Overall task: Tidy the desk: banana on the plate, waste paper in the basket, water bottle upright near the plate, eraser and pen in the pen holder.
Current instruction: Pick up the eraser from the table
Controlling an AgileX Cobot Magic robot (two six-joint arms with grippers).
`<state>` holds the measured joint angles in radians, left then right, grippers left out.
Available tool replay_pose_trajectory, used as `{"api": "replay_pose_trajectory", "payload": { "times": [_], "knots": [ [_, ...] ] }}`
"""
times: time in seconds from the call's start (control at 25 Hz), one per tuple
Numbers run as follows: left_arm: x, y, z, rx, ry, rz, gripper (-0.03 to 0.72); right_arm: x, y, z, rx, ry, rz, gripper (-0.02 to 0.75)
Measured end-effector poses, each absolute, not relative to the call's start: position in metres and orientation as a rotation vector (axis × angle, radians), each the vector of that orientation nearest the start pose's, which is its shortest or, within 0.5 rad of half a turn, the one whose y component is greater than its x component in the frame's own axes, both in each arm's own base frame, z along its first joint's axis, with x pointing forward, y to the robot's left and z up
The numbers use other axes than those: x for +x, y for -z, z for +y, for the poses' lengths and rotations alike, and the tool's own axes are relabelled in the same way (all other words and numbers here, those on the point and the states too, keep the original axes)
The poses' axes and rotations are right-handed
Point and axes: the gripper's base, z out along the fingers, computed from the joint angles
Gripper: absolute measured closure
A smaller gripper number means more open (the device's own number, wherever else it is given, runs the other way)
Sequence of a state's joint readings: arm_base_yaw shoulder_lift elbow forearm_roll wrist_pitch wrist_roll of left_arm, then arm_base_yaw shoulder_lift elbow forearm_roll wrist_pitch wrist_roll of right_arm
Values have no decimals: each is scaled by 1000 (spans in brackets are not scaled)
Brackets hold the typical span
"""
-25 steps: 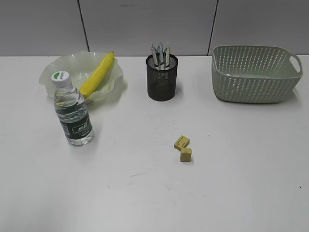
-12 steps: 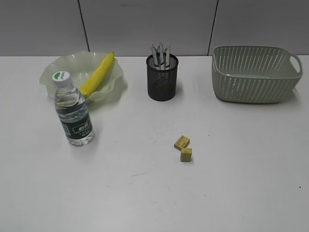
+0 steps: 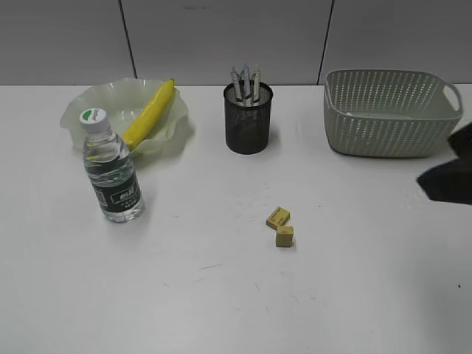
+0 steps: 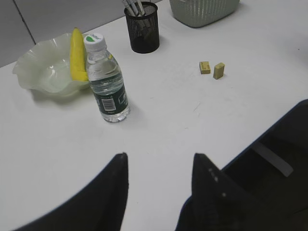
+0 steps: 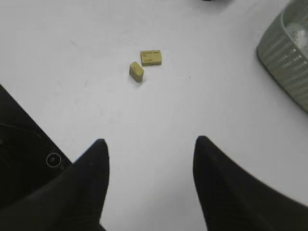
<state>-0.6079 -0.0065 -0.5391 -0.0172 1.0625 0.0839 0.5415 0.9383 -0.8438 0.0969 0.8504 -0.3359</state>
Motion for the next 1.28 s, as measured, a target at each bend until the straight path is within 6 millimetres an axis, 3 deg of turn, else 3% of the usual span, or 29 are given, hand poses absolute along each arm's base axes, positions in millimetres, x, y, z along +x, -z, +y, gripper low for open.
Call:
{"api": "replay_pose_trajectory", "payload": {
  "times": [0.12, 0.32, 0.64, 0.88, 1.28],
  "knots": [
    [-10, -288, 5, 685, 355, 1898, 359, 177, -317, 116, -1086, -207, 2272, 289],
    [-10, -288, 5, 685, 355, 1898, 359, 223, -282, 149, -1228, -190, 2382, 289],
    [-10, -288, 5, 685, 355, 1898, 359, 251, -211, 203, -1548, -64, 2380, 289],
    [-10, -288, 5, 685, 355, 1898, 359, 266, -159, 217, -1637, -27, 2455, 289],
    [-10, -288, 5, 684, 356, 1898, 360, 302, -135, 232, -1592, -19, 2446, 289]
  ]
}}
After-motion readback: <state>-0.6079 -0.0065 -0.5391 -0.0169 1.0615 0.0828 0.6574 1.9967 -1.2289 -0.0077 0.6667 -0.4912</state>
